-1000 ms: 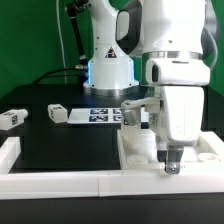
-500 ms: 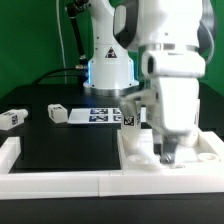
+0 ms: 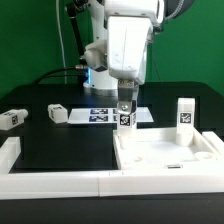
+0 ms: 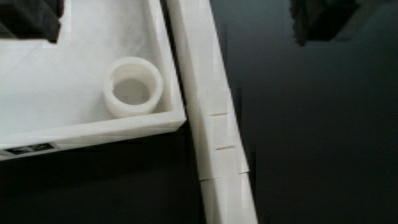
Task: Assemble square table
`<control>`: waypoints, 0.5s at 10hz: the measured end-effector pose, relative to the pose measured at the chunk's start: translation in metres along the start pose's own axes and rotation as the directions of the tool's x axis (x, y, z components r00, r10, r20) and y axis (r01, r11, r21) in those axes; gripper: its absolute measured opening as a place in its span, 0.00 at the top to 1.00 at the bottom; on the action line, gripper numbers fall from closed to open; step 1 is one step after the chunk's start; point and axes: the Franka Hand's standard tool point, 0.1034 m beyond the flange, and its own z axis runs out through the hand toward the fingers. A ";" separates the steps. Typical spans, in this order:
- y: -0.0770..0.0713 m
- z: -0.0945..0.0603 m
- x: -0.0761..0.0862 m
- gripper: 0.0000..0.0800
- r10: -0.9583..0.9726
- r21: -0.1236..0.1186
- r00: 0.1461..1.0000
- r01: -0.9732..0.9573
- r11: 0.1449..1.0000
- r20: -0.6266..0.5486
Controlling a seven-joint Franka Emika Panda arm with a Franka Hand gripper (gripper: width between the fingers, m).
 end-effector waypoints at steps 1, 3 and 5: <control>0.000 0.000 0.000 0.19 0.072 0.000 0.997 -0.072 0.997 0.000; -0.008 0.005 -0.004 0.19 0.230 0.002 0.973 -0.230 0.973 -0.001; -0.022 -0.016 -0.039 0.19 0.357 0.016 0.934 -0.358 0.934 0.027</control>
Offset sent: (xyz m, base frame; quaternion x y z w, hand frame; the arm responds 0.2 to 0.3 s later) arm -0.0538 -0.0409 0.0103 0.0103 -0.0372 0.1920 0.9806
